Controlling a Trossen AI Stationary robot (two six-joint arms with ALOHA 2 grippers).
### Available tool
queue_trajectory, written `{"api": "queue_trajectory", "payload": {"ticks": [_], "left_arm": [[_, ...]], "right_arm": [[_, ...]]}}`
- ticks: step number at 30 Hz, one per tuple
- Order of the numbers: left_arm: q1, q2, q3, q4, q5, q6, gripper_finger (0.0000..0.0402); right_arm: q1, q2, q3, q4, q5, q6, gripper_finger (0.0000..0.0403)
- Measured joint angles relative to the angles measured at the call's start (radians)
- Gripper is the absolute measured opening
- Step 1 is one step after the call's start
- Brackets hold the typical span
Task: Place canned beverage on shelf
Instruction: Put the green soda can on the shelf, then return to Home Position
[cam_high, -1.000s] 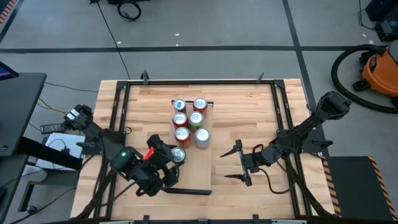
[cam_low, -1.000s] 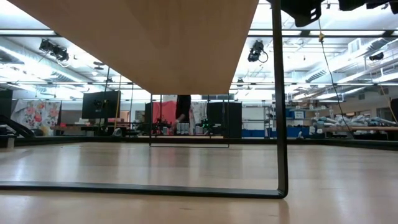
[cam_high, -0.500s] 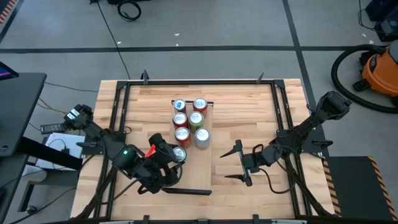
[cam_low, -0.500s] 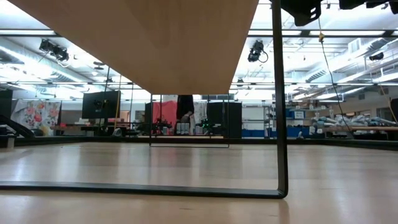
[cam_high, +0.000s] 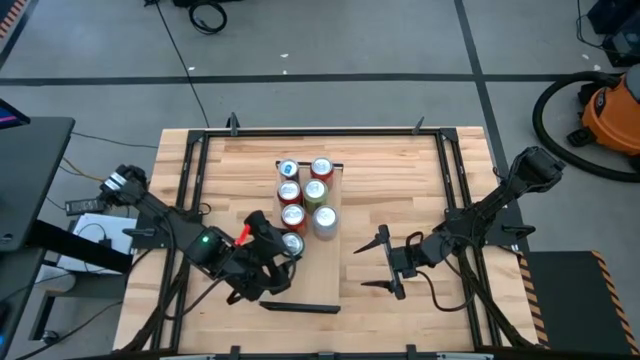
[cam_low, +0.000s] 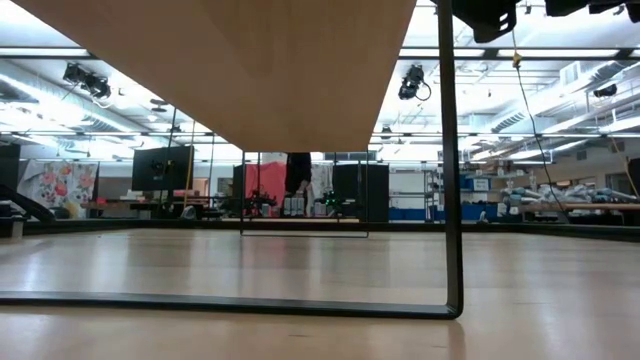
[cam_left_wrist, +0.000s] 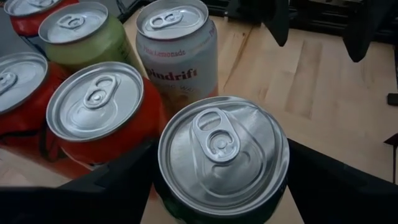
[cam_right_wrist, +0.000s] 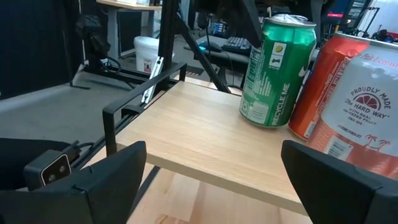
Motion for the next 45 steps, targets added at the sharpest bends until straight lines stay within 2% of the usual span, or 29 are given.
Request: {"api": "queue_trajectory", "payload": {"ticks": [9,21,33,45], "left_arm": [[0.0,-0.011,-0.003,-0.011,0.027,-0.015,0.0353],[0.0,-0.01,-0.002,-0.007,0.022,-0.004,0.0357],[0.01,-0.063,0.0,0.033,0.048,0.037,0.0358],[0.01,-0.146,0.001,0.062,0.053,0.095,0.0387]], "right_arm": [[0.0,0.0,0.0,-0.002,0.0,0.001,0.0384],[0.0,0.0,0.0,-0.002,0.0,0.002,0.0384],[-0.006,0.0,0.0,-0.008,0.0,0.001,0.0384],[-0.006,-0.001,0.0,-0.008,0.0,0.016,0.0384]]}}
